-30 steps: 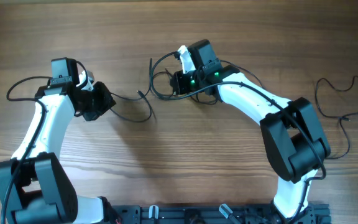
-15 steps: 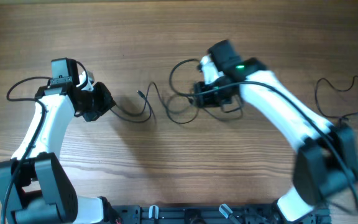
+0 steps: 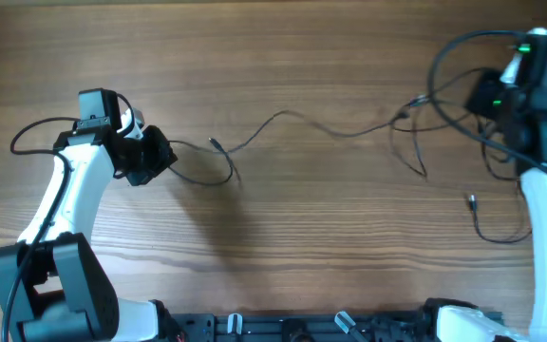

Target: Untangle cables

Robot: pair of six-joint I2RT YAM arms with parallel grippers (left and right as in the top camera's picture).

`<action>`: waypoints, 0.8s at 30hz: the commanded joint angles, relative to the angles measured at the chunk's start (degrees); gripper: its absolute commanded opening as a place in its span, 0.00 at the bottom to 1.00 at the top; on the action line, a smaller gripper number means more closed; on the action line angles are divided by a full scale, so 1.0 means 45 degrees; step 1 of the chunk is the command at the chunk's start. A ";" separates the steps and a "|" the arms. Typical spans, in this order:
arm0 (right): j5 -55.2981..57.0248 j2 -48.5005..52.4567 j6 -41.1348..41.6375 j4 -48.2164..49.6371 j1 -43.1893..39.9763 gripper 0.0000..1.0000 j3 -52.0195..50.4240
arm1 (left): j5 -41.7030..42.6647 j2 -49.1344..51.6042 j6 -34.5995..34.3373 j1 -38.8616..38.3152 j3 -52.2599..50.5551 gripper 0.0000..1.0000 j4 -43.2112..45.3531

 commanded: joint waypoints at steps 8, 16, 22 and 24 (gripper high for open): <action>-0.0835 0.0593 0.0408 -0.0277 -0.5702 0.04 0.0155 | -0.1205 -0.0282 -0.0180 0.0151 0.0000 0.04 -0.0068; -0.0631 0.2293 0.0486 -0.0389 -0.6076 0.04 0.0083 | -0.2059 -0.0447 -0.3211 0.3283 0.0000 0.04 0.0107; -0.3429 0.2327 -0.0355 0.0597 -0.6426 0.04 0.0083 | 0.0034 -0.0447 -0.3337 0.4444 0.0000 0.04 0.0146; -0.6815 0.2327 -0.1564 0.1452 -0.6387 0.07 0.0083 | 0.0714 -0.0447 -0.2419 0.3599 0.0000 0.04 0.0092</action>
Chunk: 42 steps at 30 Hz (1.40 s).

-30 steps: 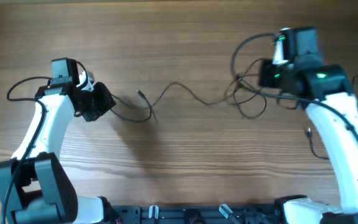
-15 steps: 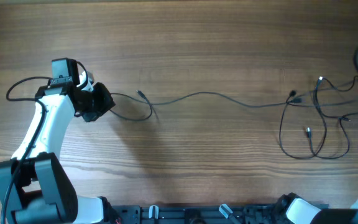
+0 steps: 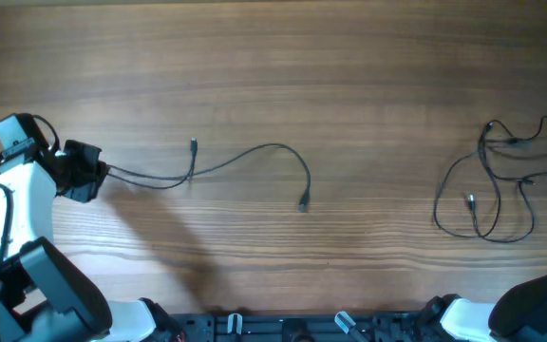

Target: Untangle cables

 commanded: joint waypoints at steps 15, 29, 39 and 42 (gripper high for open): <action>-0.6824 0.0073 -0.2861 -0.2919 0.2939 0.81 0.0044 | 0.5591 -0.0287 0.5391 -0.9083 0.0000 0.04 0.3633; -0.5736 0.2098 -0.1802 -0.2900 1.0860 0.82 0.0039 | 0.3740 -0.0457 0.5853 -0.5304 0.0000 0.72 0.1632; -0.4129 0.5421 0.0855 -0.2137 1.3789 0.76 0.0039 | 0.3745 -0.0457 0.5518 -0.2001 0.0000 0.79 0.0199; -0.4998 0.6499 0.1132 -0.1598 1.3809 0.75 0.0034 | 0.3740 -0.0452 0.5523 -0.2074 0.0000 0.78 -0.0175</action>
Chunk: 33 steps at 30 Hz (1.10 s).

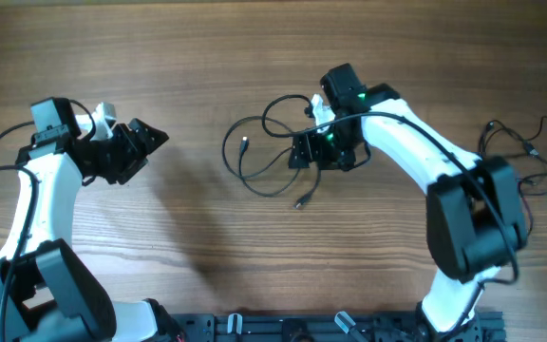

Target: Untangle cables

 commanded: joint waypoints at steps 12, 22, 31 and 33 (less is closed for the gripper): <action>-0.2210 0.1603 0.4648 0.5056 0.0029 0.67 -0.0937 | 0.0000 -0.0282 0.0024 -0.0058 0.0010 0.77 -0.0325; -0.1855 0.1603 0.6868 0.6965 0.0510 0.27 -0.2074 | 0.0005 -0.0282 0.0019 -0.0058 0.0010 0.77 -0.0330; -0.1656 0.1268 0.5003 0.6839 0.0767 0.04 -0.1753 | 0.0000 -0.0282 0.0024 -0.0058 0.0005 0.77 -0.0423; -0.1409 0.0636 0.4027 0.6178 0.0670 0.04 -0.1379 | 0.0000 -0.0282 0.0019 -0.0058 0.0010 0.77 -0.0418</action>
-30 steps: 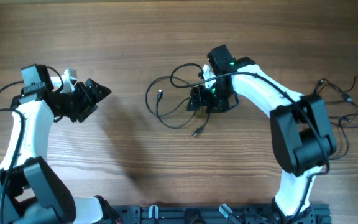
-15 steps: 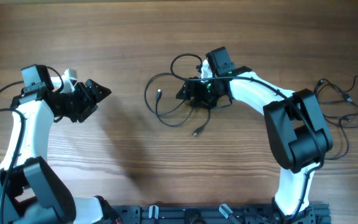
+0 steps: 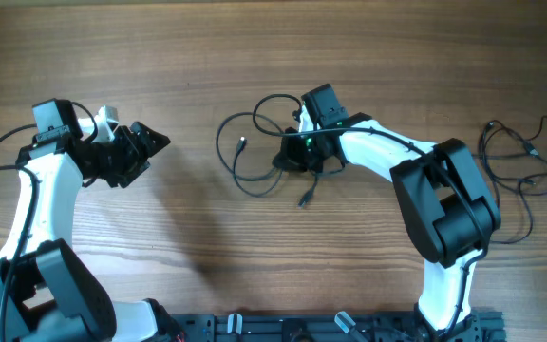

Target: Untangle cables

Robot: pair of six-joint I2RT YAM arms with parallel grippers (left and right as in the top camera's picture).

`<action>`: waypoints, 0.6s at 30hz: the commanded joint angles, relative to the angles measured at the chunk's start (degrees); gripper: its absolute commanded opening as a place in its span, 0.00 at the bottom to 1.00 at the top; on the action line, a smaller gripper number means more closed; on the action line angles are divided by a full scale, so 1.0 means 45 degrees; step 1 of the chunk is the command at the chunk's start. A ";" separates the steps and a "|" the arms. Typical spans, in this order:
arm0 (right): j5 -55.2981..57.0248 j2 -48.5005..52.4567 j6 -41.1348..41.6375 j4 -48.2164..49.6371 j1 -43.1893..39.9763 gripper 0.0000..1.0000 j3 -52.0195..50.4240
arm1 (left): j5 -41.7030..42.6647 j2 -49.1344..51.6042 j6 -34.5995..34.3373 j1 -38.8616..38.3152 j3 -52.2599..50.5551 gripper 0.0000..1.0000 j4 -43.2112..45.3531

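Observation:
A thin black cable (image 3: 238, 174) lies in loose loops at the middle of the table, with one plug end (image 3: 243, 142) inside the loops and the other (image 3: 303, 200) below them. My right gripper (image 3: 287, 158) sits low on the right side of these loops, and its jaws look shut on the cable. A second black cable (image 3: 512, 180) lies in a tangled heap at the far right, apart from the first. My left gripper (image 3: 152, 141) hovers at the left with its fingers spread and holds nothing.
The wood table (image 3: 273, 57) carries only the two cables. The right arm's white forearm (image 3: 387, 157) stretches across the middle right. A black frame (image 3: 283, 328) runs along the near edge.
My right gripper has moved a little to the left, and the looped cable has shifted left with it. The left arm and the heap at the far right are unchanged.
First both cables ran joined across the table, one gripper at each end. Then my left gripper held one cable stretched at the far left, the other lying heaped at the right. Later the left gripper was open and my right gripper was on the looped middle cable, as now.

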 commanded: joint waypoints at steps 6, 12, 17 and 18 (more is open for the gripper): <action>0.3517 -0.3424 -0.4809 -0.5668 -0.1603 0.04 0.3876 | -0.0010 -0.0282 0.0024 -0.0049 0.0010 0.78 -0.0010; 0.6761 -0.4095 -0.7592 -0.9918 -0.4571 0.04 0.7558 | -0.0743 -0.0282 0.0024 -0.0194 0.0010 0.78 0.0228; 0.9034 -0.4119 -0.7655 -1.0234 -0.7606 0.04 0.8378 | -0.3259 -0.0282 0.0019 -0.1953 0.0010 0.85 0.0437; 0.9583 -0.4114 -0.7125 -1.0161 -0.8335 0.04 0.8378 | -0.3696 -0.0282 0.0019 -0.2477 0.0010 0.88 0.0432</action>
